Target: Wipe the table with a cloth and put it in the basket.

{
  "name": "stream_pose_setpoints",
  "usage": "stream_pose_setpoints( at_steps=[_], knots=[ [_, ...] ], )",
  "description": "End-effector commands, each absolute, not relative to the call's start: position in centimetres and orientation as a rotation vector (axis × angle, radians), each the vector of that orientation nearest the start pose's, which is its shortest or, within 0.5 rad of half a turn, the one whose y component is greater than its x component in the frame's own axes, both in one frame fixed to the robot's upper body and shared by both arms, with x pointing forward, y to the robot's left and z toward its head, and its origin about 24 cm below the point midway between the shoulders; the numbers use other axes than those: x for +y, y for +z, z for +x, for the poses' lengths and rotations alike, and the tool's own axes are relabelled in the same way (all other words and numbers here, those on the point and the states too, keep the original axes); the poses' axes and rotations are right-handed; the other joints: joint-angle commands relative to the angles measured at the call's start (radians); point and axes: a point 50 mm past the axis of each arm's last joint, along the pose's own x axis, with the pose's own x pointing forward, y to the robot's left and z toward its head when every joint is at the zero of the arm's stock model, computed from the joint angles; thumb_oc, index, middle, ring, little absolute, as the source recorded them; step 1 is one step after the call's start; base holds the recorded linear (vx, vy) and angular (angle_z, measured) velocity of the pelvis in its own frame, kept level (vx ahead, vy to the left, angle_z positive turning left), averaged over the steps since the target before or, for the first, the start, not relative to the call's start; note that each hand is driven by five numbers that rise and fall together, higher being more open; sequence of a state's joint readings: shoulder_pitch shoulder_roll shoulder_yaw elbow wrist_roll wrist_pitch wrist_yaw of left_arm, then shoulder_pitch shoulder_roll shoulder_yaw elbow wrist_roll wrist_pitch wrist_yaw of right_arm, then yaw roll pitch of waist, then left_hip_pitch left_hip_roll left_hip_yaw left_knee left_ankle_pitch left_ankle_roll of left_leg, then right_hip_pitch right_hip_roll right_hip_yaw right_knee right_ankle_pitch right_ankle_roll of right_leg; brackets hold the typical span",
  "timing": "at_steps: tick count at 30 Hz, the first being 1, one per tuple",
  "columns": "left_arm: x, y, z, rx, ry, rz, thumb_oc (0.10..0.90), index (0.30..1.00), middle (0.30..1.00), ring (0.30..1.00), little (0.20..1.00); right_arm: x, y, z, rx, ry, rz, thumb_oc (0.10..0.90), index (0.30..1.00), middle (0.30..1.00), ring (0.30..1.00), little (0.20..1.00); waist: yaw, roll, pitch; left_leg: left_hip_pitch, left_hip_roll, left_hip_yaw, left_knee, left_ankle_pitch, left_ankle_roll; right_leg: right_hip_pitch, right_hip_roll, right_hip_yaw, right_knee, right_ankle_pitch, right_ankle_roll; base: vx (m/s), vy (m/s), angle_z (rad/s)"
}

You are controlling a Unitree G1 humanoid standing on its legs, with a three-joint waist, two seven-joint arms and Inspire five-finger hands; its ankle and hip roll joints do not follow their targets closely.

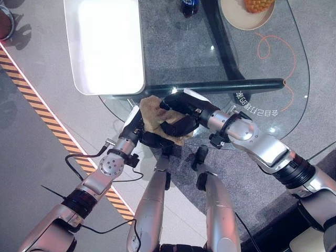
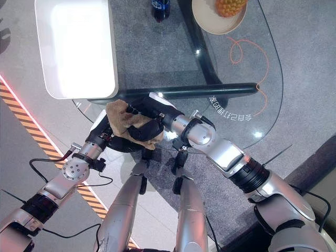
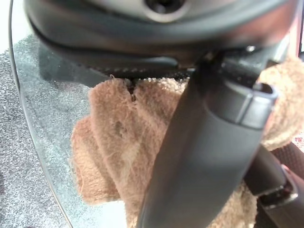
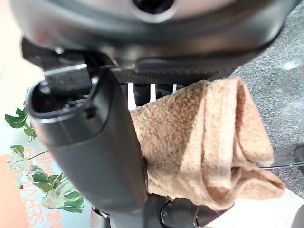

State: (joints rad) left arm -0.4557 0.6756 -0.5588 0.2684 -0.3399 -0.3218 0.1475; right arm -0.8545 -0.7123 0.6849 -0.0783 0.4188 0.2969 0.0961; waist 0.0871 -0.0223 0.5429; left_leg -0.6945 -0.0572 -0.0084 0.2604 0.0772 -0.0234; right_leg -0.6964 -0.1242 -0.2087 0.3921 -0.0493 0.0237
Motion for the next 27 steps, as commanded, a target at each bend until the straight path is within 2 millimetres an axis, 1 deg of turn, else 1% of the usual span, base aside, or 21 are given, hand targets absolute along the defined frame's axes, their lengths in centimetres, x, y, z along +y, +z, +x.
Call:
stream_pose_setpoints(
  at_steps=[1,2,3,4,12,20,25,27],
  knots=[
    [11.2,14.1,28.2,-0.571,-0.550,0.239,0.100,0.300,0.300,0.300,0.200,-4.3,26.8,27.7,-0.660,0.861,-0.626,0.100,0.300,0.300,0.300,0.200,0.006,0.030,-0.023,0.012,-0.028,0.037,0.094,-0.118,0.063,-0.001,0.006,0.053,-0.066,0.090,0.076,0.00,0.000,0.00],
    [11.1,14.1,28.2,-0.571,-0.548,0.238,0.100,0.300,0.300,0.300,0.200,-4.3,26.8,27.7,-0.666,0.851,-0.629,0.100,0.300,0.300,0.300,0.200,0.006,0.030,-0.023,0.012,-0.028,0.037,0.093,-0.118,0.063,-0.001,0.006,0.052,-0.067,0.090,0.076,0.00,0.000,0.00],
    [11.1,14.1,28.2,-0.571,-0.546,0.237,0.100,0.300,0.300,0.300,0.200,-4.4,26.9,27.6,-0.674,0.840,-0.631,0.169,0.359,0.359,0.359,0.269,0.006,0.030,-0.023,0.013,-0.029,0.037,0.093,-0.118,0.063,0.000,0.006,0.053,-0.067,0.090,0.076,0.00,0.000,0.00],
    [11.2,14.0,28.1,-0.571,-0.543,0.235,0.100,0.300,0.300,0.300,0.200,-4.5,27.0,27.6,-0.687,0.826,-0.639,0.800,0.900,0.900,0.900,0.900,0.005,0.029,-0.023,0.013,-0.029,0.037,0.095,-0.119,0.063,0.000,0.006,0.053,-0.067,0.090,0.077,0.00,0.000,0.00],
    [11.3,14.0,28.3,-0.568,-0.520,0.236,0.100,0.300,0.300,0.300,0.200,-4.9,27.5,27.8,-0.705,0.763,-0.655,0.800,0.900,0.900,0.900,0.900,0.004,0.024,-0.023,0.015,-0.028,0.036,0.094,-0.122,0.065,0.001,0.008,0.055,-0.068,0.091,0.079,0.00,0.000,0.00],
    [11.6,13.8,28.3,-0.564,-0.501,0.238,0.100,0.300,0.300,0.300,0.200,-5.8,27.7,28.1,-0.711,0.712,-0.675,0.800,0.900,0.900,0.900,0.900,0.002,0.016,-0.023,0.017,-0.026,0.037,0.095,-0.127,0.066,0.002,0.011,0.056,-0.067,0.090,0.080,0.00,0.000,0.00],
    [12.0,13.7,28.3,-0.562,-0.484,0.240,0.100,0.300,0.300,0.300,0.200,-6.5,27.8,28.4,-0.708,0.669,-0.693,0.800,0.900,0.900,0.900,0.900,-0.001,0.010,-0.023,0.023,-0.023,0.037,0.091,-0.129,0.066,0.007,0.015,0.057,-0.068,0.091,0.082,0.00,0.000,0.00],
    [12.2,13.6,28.3,-0.560,-0.473,0.242,0.100,0.300,0.300,0.300,0.200,-7.0,27.8,28.6,-0.695,0.646,-0.699,0.800,0.900,0.900,0.900,0.900,-0.003,0.002,-0.023,0.023,-0.021,0.037,0.094,-0.131,0.066,0.007,0.018,0.060,-0.068,0.092,0.082,0.00,0.000,0.00]
  ],
)
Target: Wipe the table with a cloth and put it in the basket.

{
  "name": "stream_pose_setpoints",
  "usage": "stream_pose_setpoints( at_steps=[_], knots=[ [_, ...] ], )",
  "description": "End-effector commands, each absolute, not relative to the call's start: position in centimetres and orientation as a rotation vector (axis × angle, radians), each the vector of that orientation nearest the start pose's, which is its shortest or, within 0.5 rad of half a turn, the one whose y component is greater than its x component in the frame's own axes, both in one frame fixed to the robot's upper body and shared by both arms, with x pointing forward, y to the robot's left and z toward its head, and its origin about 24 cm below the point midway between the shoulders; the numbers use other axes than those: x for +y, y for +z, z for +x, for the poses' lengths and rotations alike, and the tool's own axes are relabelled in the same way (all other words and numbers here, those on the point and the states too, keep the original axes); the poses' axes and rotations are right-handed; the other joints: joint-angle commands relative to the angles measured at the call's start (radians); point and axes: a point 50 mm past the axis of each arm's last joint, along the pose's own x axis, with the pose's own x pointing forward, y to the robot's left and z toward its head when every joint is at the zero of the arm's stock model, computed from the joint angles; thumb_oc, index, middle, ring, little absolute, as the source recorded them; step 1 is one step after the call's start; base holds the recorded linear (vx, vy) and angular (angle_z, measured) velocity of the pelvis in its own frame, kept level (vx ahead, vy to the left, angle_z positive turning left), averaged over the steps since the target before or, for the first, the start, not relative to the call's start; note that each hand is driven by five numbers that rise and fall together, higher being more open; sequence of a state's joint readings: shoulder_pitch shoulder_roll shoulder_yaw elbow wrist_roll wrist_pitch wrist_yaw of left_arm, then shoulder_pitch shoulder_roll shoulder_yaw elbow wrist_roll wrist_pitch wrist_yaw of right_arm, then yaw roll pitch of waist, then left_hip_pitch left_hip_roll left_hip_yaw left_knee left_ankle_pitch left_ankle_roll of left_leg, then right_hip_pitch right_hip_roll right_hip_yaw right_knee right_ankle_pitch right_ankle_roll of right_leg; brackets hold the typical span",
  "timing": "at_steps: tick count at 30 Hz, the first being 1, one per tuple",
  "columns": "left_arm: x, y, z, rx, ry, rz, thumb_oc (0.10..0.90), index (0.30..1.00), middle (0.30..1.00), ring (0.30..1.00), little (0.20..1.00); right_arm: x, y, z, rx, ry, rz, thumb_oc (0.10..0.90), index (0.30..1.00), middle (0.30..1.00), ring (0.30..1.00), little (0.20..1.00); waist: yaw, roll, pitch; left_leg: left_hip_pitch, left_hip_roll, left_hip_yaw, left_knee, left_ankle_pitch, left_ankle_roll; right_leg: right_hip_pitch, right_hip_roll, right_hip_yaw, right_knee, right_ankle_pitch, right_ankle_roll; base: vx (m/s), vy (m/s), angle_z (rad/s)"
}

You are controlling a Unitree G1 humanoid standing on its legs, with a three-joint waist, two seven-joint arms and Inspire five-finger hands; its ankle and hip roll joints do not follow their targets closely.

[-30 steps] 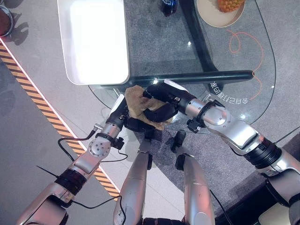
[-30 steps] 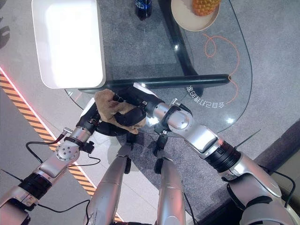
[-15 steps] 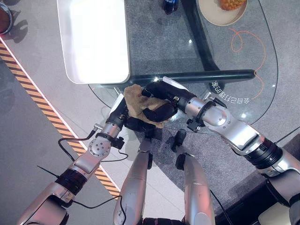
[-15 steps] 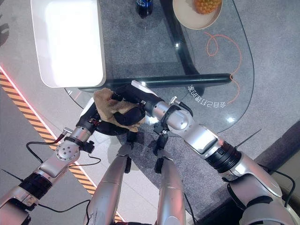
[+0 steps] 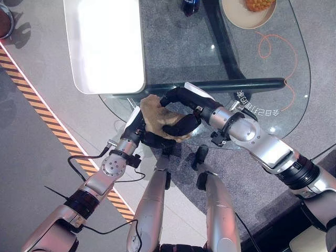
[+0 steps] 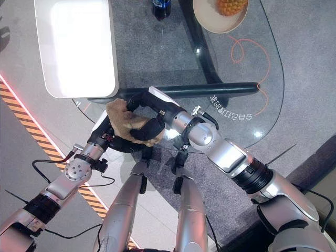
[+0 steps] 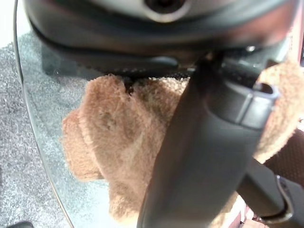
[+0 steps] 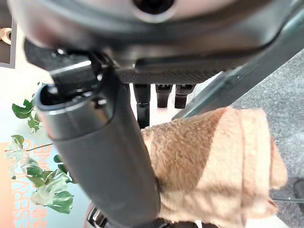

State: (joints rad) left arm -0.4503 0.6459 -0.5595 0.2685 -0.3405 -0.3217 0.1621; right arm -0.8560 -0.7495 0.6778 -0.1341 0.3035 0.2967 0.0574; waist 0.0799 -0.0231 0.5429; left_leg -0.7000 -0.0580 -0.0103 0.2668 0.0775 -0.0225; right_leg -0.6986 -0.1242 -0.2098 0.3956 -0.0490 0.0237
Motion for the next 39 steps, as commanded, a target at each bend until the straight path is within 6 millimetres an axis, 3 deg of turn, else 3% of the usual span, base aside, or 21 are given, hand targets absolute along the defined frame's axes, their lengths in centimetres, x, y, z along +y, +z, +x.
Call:
stream_pose_setpoints(
  at_steps=[1,14,30,39],
  knots=[
    [12.4,13.6,28.3,-0.559,-0.468,0.244,0.100,0.300,0.300,0.300,0.200,-7.3,27.8,28.7,-0.689,0.638,-0.705,0.800,0.900,0.900,0.900,0.900,0.003,-0.001,-0.023,0.030,-0.019,0.040,0.087,-0.132,0.065,0.011,0.020,0.062,-0.072,0.091,0.082,0.00,0.000,0.00],
    [13.7,13.1,28.2,-0.544,-0.415,0.276,0.100,0.300,0.300,0.300,0.200,-10.2,27.4,28.6,-0.693,0.556,-0.657,0.800,0.900,0.900,0.900,0.900,-0.015,-0.045,-0.023,0.042,0.000,0.042,0.088,-0.147,0.065,0.025,0.038,0.066,-0.069,0.090,0.089,0.00,0.000,0.00],
    [15.4,12.8,28.0,-0.556,-0.320,0.267,0.100,0.300,0.300,0.300,0.200,-13.1,28.4,27.9,-0.779,0.427,-0.598,0.800,0.900,0.900,0.900,0.900,-0.028,-0.071,-0.023,0.052,0.016,0.045,0.088,-0.161,0.063,0.039,0.049,0.063,-0.064,0.079,0.088,0.00,-0.020,-0.01],
    [16.2,14.7,27.7,-0.665,-0.261,0.233,0.100,0.300,0.300,0.300,0.200,-14.1,27.2,28.0,-0.729,0.408,-0.529,0.800,0.900,0.900,0.900,0.900,-0.034,-0.074,-0.023,0.060,0.017,0.047,0.079,-0.161,0.061,0.047,0.052,0.064,-0.069,0.073,0.086,0.01,-0.011,-0.02]
  ],
)
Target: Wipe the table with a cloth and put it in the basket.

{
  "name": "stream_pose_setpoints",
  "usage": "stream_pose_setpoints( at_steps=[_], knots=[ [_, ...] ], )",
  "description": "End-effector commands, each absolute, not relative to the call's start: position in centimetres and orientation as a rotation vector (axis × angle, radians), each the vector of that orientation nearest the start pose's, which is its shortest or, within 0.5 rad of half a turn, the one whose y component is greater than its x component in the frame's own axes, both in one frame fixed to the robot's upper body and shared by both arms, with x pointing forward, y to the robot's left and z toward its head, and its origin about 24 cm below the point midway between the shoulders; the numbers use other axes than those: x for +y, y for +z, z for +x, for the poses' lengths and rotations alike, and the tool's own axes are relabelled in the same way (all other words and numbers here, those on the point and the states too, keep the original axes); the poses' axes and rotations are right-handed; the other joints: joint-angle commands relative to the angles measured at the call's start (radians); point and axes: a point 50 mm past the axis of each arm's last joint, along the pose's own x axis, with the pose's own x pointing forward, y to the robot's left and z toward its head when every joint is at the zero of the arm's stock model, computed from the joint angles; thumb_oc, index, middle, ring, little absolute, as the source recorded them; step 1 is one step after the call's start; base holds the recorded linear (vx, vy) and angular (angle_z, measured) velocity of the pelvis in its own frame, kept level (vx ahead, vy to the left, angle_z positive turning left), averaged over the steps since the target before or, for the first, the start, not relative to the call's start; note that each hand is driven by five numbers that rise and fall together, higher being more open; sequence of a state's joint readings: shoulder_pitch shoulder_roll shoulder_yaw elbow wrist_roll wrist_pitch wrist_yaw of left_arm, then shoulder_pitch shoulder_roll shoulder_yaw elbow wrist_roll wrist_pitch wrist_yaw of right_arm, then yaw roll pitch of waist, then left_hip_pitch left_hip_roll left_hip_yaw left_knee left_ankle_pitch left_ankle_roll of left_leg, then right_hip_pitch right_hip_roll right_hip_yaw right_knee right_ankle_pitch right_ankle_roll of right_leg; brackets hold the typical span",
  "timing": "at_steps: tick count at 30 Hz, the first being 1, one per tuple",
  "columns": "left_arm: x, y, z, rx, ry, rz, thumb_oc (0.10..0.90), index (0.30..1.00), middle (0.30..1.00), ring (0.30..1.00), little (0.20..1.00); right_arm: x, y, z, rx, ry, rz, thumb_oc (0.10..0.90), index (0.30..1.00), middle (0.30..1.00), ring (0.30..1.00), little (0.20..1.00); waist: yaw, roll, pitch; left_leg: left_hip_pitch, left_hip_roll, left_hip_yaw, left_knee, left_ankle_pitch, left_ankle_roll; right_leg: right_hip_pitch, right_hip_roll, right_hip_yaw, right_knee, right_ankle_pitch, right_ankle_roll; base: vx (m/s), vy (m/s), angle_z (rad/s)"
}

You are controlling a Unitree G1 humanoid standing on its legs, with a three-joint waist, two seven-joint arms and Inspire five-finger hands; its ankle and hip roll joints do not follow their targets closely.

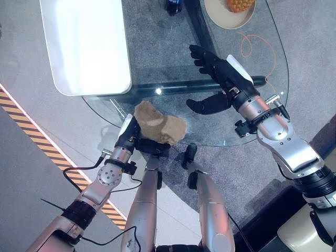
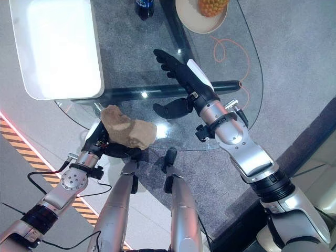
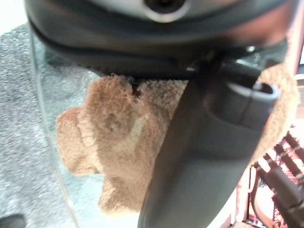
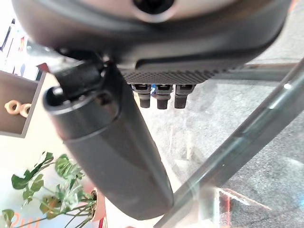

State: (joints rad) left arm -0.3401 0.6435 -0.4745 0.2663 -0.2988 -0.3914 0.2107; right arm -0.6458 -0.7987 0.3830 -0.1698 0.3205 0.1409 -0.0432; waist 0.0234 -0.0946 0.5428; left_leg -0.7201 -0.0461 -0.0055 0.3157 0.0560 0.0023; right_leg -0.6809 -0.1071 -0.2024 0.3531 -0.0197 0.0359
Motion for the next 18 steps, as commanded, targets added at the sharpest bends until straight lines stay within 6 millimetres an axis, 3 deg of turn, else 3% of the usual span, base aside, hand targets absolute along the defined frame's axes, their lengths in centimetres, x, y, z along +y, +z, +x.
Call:
stream_pose_setpoints(
  at_steps=[1,9,18],
  knots=[
    [16.3,15.2,27.7,-0.687,-0.246,0.235,0.100,0.300,0.300,0.300,0.200,-14.2,27.0,28.0,-0.720,0.410,-0.519,0.800,0.900,0.900,0.900,0.900,0.022,-0.001,-0.023,0.080,0.005,0.042,0.032,-0.140,0.036,0.029,0.034,0.056,-0.025,0.042,0.073,0.01,-0.001,-0.05],
    [19.0,21.0,27.5,-0.916,-0.031,0.279,0.100,0.300,0.300,0.300,0.200,-15.3,24.0,29.0,-0.556,0.369,-0.448,0.800,0.900,0.900,0.900,0.900,0.024,0.012,-0.023,0.084,-0.004,0.043,0.034,-0.136,0.027,0.037,0.025,0.054,-0.025,0.029,0.067,0.00,0.002,-0.03],
    [22.9,24.7,26.5,-1.058,0.248,0.372,0.100,0.300,0.300,0.300,0.200,-16.1,20.0,29.5,-0.352,0.380,-0.376,0.800,0.900,0.900,0.900,0.900,0.028,0.048,-0.023,0.079,-0.012,0.049,0.038,-0.129,0.017,0.026,0.012,0.057,-0.011,0.010,0.053,0.00,0.051,-0.01]
  ],
)
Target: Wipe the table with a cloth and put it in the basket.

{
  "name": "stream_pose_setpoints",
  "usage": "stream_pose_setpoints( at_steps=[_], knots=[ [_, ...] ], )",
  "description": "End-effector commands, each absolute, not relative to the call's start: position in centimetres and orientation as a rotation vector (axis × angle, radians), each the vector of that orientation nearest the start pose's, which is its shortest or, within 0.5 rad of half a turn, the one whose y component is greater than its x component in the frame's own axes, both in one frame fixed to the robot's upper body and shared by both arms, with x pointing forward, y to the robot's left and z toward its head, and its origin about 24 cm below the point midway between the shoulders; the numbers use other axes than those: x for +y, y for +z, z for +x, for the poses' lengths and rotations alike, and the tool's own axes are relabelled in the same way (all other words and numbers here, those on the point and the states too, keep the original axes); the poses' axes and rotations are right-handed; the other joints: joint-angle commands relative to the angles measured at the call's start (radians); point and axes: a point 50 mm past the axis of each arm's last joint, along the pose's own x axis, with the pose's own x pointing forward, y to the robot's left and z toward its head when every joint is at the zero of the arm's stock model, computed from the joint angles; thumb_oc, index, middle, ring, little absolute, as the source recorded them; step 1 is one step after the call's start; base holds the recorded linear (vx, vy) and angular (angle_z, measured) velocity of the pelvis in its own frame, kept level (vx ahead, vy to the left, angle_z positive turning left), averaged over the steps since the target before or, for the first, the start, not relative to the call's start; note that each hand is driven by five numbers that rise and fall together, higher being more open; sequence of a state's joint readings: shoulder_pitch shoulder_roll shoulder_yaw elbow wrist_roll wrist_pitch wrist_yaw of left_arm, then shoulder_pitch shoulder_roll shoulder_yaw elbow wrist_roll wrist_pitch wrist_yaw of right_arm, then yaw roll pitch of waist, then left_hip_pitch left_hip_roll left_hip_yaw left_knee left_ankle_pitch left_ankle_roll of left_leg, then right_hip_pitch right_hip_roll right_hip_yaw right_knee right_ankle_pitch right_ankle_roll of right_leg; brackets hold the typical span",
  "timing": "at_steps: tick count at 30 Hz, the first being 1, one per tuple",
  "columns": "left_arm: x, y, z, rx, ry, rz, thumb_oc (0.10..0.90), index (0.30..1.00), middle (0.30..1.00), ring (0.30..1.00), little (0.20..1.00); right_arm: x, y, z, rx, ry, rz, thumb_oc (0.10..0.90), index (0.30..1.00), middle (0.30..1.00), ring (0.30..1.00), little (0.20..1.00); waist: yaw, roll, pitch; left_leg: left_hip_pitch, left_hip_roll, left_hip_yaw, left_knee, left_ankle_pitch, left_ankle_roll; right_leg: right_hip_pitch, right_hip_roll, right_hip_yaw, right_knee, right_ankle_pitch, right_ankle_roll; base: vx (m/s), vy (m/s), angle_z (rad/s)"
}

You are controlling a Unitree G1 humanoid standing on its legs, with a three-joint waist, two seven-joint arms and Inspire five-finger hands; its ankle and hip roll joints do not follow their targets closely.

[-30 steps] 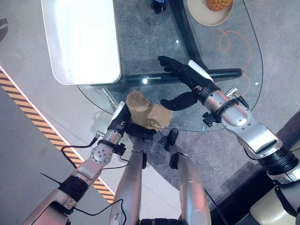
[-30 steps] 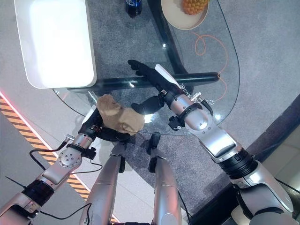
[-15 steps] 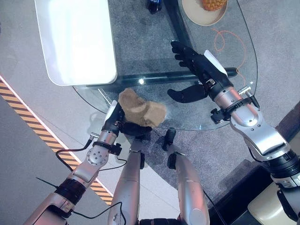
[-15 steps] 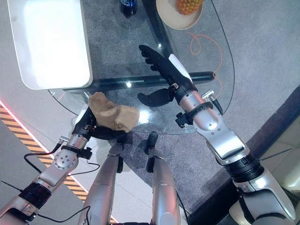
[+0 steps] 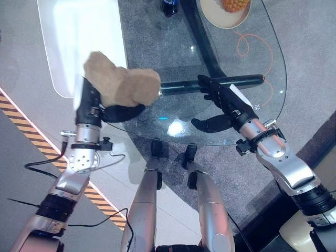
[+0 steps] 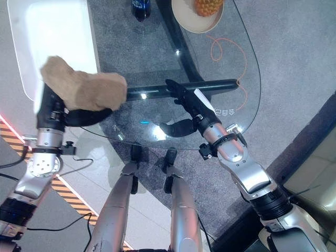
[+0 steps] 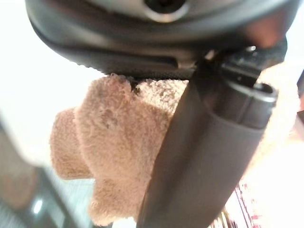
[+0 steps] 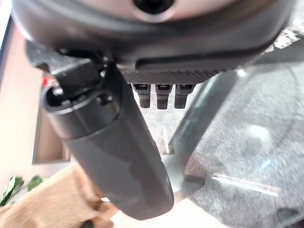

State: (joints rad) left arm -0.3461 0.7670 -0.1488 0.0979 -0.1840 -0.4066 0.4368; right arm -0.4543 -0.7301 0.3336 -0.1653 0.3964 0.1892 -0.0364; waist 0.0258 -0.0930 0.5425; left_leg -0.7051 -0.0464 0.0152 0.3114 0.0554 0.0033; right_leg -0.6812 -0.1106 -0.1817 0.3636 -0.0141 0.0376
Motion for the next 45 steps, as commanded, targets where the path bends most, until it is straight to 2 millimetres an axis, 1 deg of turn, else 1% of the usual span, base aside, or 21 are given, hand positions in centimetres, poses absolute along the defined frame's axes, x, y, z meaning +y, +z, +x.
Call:
stream_pose_setpoints(
  at_steps=[1,2,4,5,6,7,10,11,15,17,21,24,25,30,34,37,45],
  knots=[
    [23.1,24.9,26.4,-1.062,0.272,0.375,0.100,0.300,0.300,0.300,0.200,-16.1,19.8,29.6,-0.334,0.385,-0.376,0.800,0.900,0.900,0.900,0.900,0.025,0.049,-0.023,0.062,-0.012,0.029,0.043,-0.127,0.015,0.025,0.015,0.037,-0.020,0.004,0.050,0.00,0.112,0.01],
    [23.8,25.2,26.4,-1.072,0.331,0.385,0.100,0.300,0.300,0.300,0.200,-16.2,19.0,29.6,-0.292,0.391,-0.363,0.800,0.900,0.900,0.900,0.900,0.024,0.056,-0.023,0.061,-0.012,0.033,0.042,-0.124,0.013,0.023,0.013,0.041,-0.020,0.001,0.046,0.00,0.115,0.01],
    [24.5,25.7,26.5,-1.087,0.395,0.396,0.100,0.300,0.300,0.300,0.200,-16.2,18.2,29.8,-0.247,0.403,-0.360,0.800,0.900,0.900,0.900,0.900,0.021,0.060,-0.023,0.058,-0.012,0.038,0.045,-0.122,0.011,0.020,0.012,0.046,-0.019,-0.001,0.042,0.01,0.115,0.01],
    [24.9,25.9,26.5,-1.093,0.433,0.401,0.100,0.300,0.300,0.300,0.200,-16.2,17.9,29.9,-0.225,0.412,-0.361,0.800,0.900,0.900,0.900,0.900,0.019,0.062,-0.023,0.056,-0.012,0.040,0.047,-0.122,0.010,0.016,0.012,0.049,-0.016,-0.003,0.040,0.00,0.070,0.00],
    [24.9,25.9,26.5,-1.094,0.433,0.401,0.100,0.300,0.300,0.300,0.200,-16.2,17.9,29.9,-0.225,0.412,-0.361,0.800,0.900,0.900,0.900,0.900,0.019,0.062,-0.023,0.055,-0.012,0.040,0.047,-0.122,0.010,0.016,0.012,0.049,-0.016,-0.003,0.040,0.01,0.094,-0.01],
    [25.5,26.4,26.7,-1.097,0.492,0.400,0.100,0.300,0.300,0.300,0.200,-16.1,17.4,30.0,-0.190,0.429,-0.360,0.800,0.900,0.900,0.900,0.900,0.017,0.063,-0.023,0.050,-0.012,0.043,0.051,-0.120,0.009,0.010,0.013,0.052,-0.013,-0.004,0.037,0.01,0.085,-0.02],
    [26.5,26.9,27.2,-1.091,0.578,0.377,0.100,0.300,0.300,0.300,0.200,-15.7,16.9,30.1,-0.154,0.452,-0.370,0.800,0.900,0.900,0.900,0.900,0.011,0.063,-0.023,0.041,-0.012,0.048,0.059,-0.119,0.008,0.000,0.015,0.059,-0.008,-0.004,0.033,0.01,0.088,-0.04],
    [26.6,27.0,27.3,-1.090,0.584,0.377,0.100,0.300,0.300,0.300,0.200,-15.6,16.8,30.1,-0.152,0.454,-0.370,0.800,0.900,0.900,0.900,0.900,0.011,0.063,-0.023,0.040,-0.012,0.049,0.060,-0.120,0.008,-0.002,0.015,0.060,-0.007,-0.004,0.033,0.01,0.069,-0.03],
    [28.0,27.9,28.4,-1.052,0.681,0.395,0.100,0.300,0.300,0.300,0.200,-15.1,16.7,30.6,-0.121,0.482,-0.372,0.800,0.900,0.900,0.900,0.900,0.004,0.059,-0.023,0.021,-0.007,0.057,0.074,-0.121,0.006,-0.019,0.018,0.066,0.001,-0.003,0.031,0.01,0.087,-0.01],
    [28.9,28.3,29.6,-0.996,0.721,0.405,0.100,0.300,0.300,0.300,0.200,-14.6,16.7,30.9,-0.103,0.505,-0.381,0.800,0.900,0.900,0.900,0.900,-0.003,0.057,-0.023,0.006,-0.005,0.061,0.084,-0.122,0.005,-0.033,0.018,0.072,0.005,-0.001,0.033,0.00,0.093,-0.01],
    [30.2,29.0,30.7,-0.939,0.793,0.420,0.100,0.300,0.300,0.300,0.200,-13.8,16.8,31.2,-0.079,0.542,-0.403,0.800,0.900,0.900,0.900,0.900,-0.016,0.053,-0.023,-0.023,0.000,0.069,0.099,-0.124,0.005,-0.063,0.022,0.084,0.010,0.008,0.035,0.01,0.094,0.00],
    [31.0,30.0,31.2,-0.935,0.852,0.418,0.100,0.300,0.300,0.300,0.200,-13.3,16.7,31.4,-0.061,0.563,-0.410,0.800,0.900,0.900,0.900,0.900,-0.023,0.046,-0.023,-0.036,0.002,0.073,0.103,-0.127,0.007,-0.075,0.025,0.092,0.005,0.016,0.037,0.01,0.089,0.00],
    [31.3,30.8,31.3,-0.939,0.879,0.431,0.100,0.300,0.300,0.300,0.200,-13.1,16.6,31.5,-0.053,0.575,-0.411,0.800,0.900,0.900,0.900,0.900,-0.029,0.041,-0.023,-0.045,0.003,0.075,0.108,-0.129,0.007,-0.082,0.027,0.095,0.003,0.021,0.040,0.00,0.065,0.01],
    [31.7,34.0,31.7,-0.944,0.943,0.464,0.100,0.300,0.300,0.300,0.200,-12.4,16.5,31.7,-0.046,0.598,-0.407,0.800,0.900,0.900,0.900,0.900,-0.043,0.024,-0.023,-0.075,0.011,0.081,0.119,-0.137,0.007,-0.108,0.028,0.099,-0.008,0.037,0.050,-0.01,0.055,0.00],
    [31.8,35.4,32.0,-0.932,0.956,0.478,0.100,0.300,0.300,0.300,0.200,-12.1,16.3,32.0,-0.050,0.604,-0.400,0.800,0.900,0.900,0.900,0.900,-0.051,0.014,-0.023,-0.099,0.016,0.082,0.130,-0.145,0.008,-0.129,0.028,0.100,-0.010,0.047,0.060,0.00,0.032,-0.02],
    [31.9,35.9,32.3,-0.914,0.962,0.485,0.100,0.300,0.300,0.300,0.200,-11.8,16.3,32.0,-0.052,0.608,-0.395,0.800,0.900,0.900,0.900,0.900,-0.056,0.005,-0.023,-0.106,0.017,0.082,0.130,-0.150,0.010,-0.135,0.030,0.099,-0.014,0.053,0.065,0.00,0.018,-0.01],
    [32.9,37.1,32.7,-0.856,0.993,0.505,0.100,0.300,0.300,0.300,0.200,-11.0,15.7,32.2,-0.067,0.627,-0.351,0.800,0.900,0.900,0.900,0.900,-0.074,-0.039,-0.023,-0.129,0.029,0.078,0.149,-0.171,0.008,-0.147,0.034,0.099,-0.027,0.076,0.088,0.00,-0.006,-0.04]
  ],
)
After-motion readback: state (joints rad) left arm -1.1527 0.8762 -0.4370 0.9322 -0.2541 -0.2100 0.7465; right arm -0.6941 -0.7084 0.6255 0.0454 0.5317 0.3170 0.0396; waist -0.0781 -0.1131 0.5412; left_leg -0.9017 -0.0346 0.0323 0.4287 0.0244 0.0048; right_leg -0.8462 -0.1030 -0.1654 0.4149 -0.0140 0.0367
